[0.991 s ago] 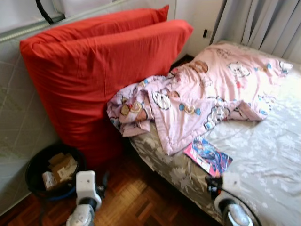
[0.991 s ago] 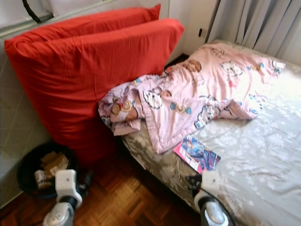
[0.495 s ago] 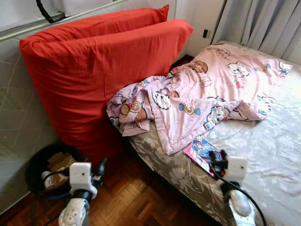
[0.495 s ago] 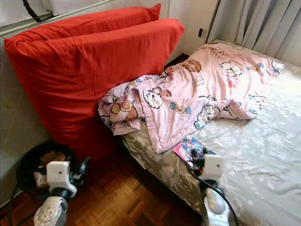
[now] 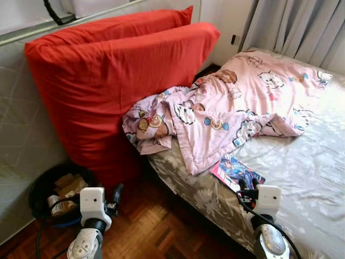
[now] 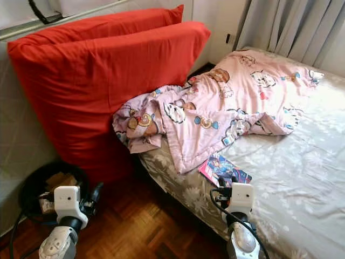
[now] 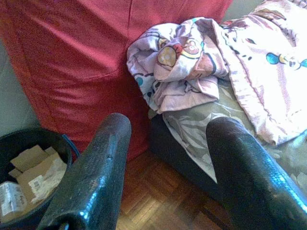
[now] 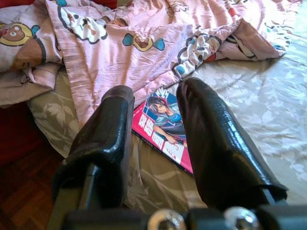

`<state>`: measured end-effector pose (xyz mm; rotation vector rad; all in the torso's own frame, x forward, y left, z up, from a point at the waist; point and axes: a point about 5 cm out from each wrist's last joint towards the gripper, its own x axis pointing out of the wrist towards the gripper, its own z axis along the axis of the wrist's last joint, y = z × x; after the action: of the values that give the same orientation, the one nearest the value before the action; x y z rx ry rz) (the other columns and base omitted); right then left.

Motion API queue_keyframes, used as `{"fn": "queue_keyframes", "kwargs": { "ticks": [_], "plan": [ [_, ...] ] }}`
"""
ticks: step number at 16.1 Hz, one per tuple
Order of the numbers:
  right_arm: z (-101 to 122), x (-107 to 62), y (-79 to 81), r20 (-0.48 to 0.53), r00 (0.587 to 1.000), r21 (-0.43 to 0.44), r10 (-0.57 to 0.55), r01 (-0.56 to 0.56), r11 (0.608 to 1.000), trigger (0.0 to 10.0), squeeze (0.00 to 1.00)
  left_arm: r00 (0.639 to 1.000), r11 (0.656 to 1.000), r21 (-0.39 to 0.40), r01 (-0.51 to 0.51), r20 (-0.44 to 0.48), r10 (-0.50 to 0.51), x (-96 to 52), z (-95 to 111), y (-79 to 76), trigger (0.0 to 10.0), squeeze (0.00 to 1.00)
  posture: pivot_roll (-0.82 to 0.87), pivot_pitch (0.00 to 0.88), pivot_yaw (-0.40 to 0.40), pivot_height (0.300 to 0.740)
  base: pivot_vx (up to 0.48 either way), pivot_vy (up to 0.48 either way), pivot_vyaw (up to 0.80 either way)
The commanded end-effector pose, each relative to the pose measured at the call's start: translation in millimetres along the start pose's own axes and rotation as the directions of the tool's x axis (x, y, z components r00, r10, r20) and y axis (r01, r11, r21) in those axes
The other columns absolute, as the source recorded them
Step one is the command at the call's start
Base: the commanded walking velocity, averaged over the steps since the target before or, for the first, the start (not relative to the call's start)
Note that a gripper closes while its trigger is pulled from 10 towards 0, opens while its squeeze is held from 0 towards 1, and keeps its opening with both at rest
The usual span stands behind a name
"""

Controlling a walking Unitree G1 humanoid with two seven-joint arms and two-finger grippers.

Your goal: Clean up the room

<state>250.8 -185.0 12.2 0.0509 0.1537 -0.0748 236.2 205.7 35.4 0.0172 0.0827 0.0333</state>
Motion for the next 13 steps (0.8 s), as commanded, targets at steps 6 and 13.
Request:
{"fn": "queue_keyframes", "kwargs": {
  "ticks": [6, 13],
  "plan": [
    [7.2, 6.5, -3.3, 0.000, 1.000, 0.008, -0.027, 0.027, 1.000, 10.0, 0.00, 1.000, 1.000, 0.007, -0.023, -0.011, 0.024, 3.8, 4.0, 7.6, 10.0, 0.00, -0.02, 0.083, -0.014, 0.655, 0.000, 0.000, 0.00],
    [6.6, 10.7, -0.4, -0.022, 0.999, 0.008, -0.027, 0.027, 1.000, 10.0, 0.00, 1.000, 1.000, -0.009, -0.029, -0.004, 0.029, 6.4, 7.1, 4.3, 10.0, 0.00, -0.01, 0.109, -0.020, 0.655, 0.000, 0.000, 0.00]
  ]
}}
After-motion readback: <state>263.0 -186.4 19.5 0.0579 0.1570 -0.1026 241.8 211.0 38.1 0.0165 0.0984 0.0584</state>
